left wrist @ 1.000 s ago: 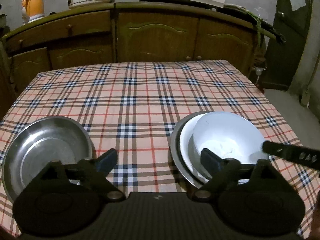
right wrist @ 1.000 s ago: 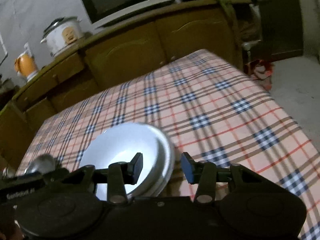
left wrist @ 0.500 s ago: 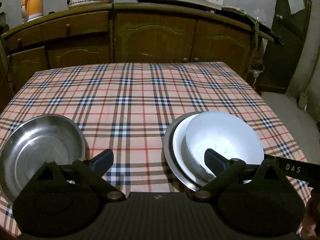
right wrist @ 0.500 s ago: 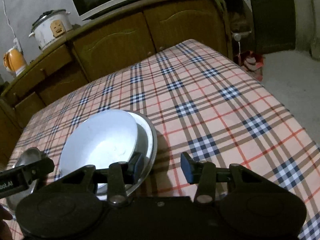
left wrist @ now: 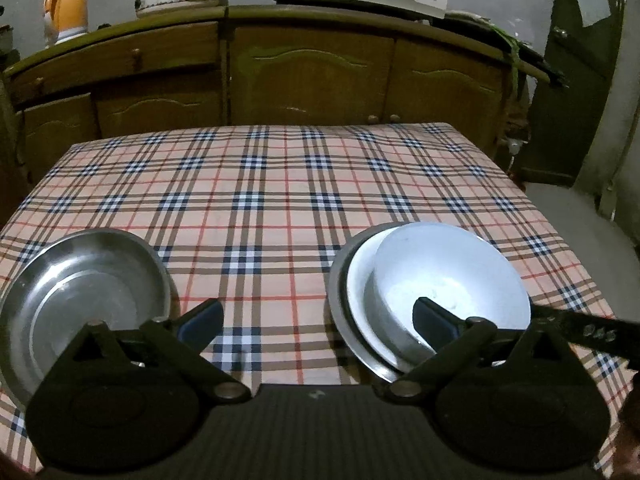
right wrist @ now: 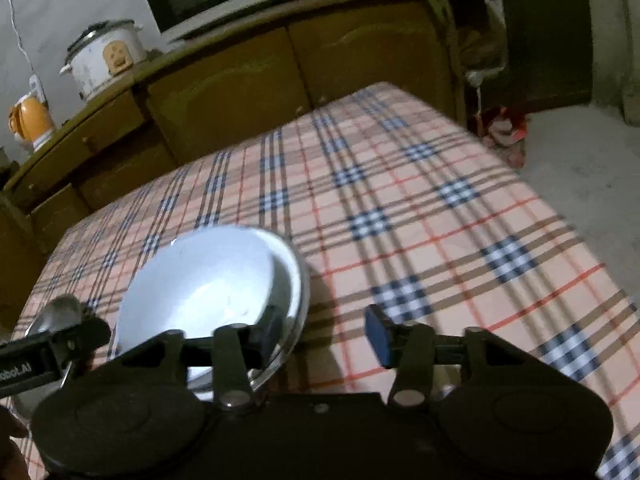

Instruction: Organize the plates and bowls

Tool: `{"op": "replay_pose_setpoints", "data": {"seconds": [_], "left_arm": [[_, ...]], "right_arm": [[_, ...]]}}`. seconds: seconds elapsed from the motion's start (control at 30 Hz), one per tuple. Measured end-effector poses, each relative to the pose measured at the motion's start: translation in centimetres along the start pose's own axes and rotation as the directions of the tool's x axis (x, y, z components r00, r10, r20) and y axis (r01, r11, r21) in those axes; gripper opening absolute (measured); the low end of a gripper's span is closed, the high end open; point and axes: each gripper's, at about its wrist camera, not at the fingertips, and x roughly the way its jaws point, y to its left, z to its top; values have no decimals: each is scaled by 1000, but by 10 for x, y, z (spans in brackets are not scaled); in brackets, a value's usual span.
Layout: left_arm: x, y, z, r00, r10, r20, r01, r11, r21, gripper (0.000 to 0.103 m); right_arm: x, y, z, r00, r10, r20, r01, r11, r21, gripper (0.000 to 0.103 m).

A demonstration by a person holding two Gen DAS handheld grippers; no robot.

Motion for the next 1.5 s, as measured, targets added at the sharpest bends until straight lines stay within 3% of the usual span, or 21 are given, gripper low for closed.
{"op": "replay_pose_setpoints", "data": {"seconds": [0.1,0.23,0.33,0.53,0.67,1.27,1.5], "left_arm": [[2,2,0,1000,2,-1,-2,1000,-13,103],[5,0,1,1000,-4,-14,4,1000,-14,103],[6,-5,3,1000,2,-11,-2,1000,12,103],[10,-11,5,1000,17,-12,-16,999,50,103],[15,-11,6,1000,22,-14,-22,998,50,103],[69,-4,12,995,-11,-101,18,998,64,103],[88,1,10,986,-110,-129,117,992,43,103]], "right_arm": [[-5,-8,4,1000,4,18,-4,1000,24,64],[-13,-11,6,995,84,57,-87,994,62,65],[-15,0,8,992,112,61,-114,993,40,74],[-16,17,2,987,111,118,-108,994,-30,82],[-8,20,2,992,109,65,-105,993,-58,82],[46,5,1,980,170,-108,-160,982,100,79],[64,6,-3,977,177,-122,-165,981,103,79]]}}
